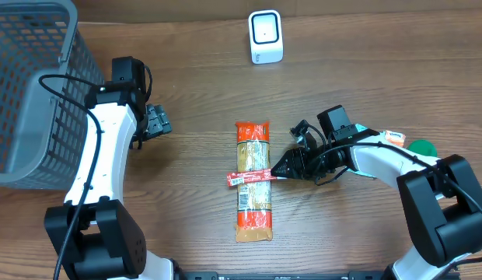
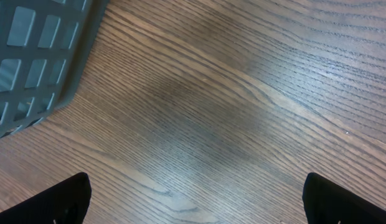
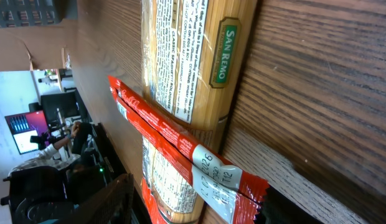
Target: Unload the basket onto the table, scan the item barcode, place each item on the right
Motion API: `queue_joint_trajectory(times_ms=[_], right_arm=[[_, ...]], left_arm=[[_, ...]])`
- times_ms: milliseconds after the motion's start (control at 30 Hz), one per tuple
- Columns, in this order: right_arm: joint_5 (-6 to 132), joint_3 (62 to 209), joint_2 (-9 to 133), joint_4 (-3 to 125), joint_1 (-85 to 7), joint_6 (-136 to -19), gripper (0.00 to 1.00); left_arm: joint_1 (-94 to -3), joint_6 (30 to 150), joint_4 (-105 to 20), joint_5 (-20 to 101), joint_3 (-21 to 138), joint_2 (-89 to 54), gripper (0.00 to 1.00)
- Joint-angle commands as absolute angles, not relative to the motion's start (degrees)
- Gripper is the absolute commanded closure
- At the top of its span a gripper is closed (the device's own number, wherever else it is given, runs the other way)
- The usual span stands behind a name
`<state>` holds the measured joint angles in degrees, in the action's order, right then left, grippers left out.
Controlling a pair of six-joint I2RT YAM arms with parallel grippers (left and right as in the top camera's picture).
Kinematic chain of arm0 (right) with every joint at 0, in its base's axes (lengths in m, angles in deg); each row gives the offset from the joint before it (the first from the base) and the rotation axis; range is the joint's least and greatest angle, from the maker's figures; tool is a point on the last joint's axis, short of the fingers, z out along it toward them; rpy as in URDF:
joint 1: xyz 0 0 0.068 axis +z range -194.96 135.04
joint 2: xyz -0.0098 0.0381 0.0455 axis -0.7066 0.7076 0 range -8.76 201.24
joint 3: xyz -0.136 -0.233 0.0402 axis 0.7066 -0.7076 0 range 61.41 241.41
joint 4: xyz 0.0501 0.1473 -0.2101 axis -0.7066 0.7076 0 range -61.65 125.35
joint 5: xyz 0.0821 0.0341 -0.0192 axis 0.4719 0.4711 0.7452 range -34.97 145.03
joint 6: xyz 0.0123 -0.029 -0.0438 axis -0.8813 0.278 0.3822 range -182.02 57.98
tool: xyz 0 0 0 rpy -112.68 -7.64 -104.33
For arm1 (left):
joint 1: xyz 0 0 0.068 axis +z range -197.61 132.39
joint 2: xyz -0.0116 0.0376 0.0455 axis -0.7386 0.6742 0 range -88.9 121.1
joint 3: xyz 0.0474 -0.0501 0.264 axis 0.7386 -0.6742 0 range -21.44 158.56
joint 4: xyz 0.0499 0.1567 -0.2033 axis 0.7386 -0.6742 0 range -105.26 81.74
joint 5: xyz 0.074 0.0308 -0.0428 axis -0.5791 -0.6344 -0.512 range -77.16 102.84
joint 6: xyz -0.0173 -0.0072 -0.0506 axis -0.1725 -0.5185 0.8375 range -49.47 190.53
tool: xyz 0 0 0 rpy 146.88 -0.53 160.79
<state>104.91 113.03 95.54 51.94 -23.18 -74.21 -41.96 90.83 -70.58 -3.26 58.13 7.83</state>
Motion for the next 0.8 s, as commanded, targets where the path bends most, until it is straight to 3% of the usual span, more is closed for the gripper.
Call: queue_joint_trajectory(times_ms=[0,200,433,667,767], right_arm=[[103.01,112.64,94.68,51.46,-23.15,-74.95,0.39],[102.25,112.61,96.23,50.81,-23.15,-76.85,0.36],[105.90,112.61,98.16,48.95,-23.15,-77.27,0.37],[106.60,112.61,98.18,48.64,-22.43,-77.09,0.51],[106.84,112.61,98.18,48.08,-21.76,-76.98,0.63]], left_arm=[[-42.05,89.36,-70.56,-3.63,59.18,6.63,0.00],[-42.05,89.36,-70.58,-3.63,59.18,6.63,0.00],[-42.05,89.36,-70.58,-3.63,59.18,6.63,0.00],[-42.05,89.36,-70.58,-3.63,59.18,6.63,0.00],[-42.05,89.36,-70.58,-3.63,59.18,6.63,0.00]])
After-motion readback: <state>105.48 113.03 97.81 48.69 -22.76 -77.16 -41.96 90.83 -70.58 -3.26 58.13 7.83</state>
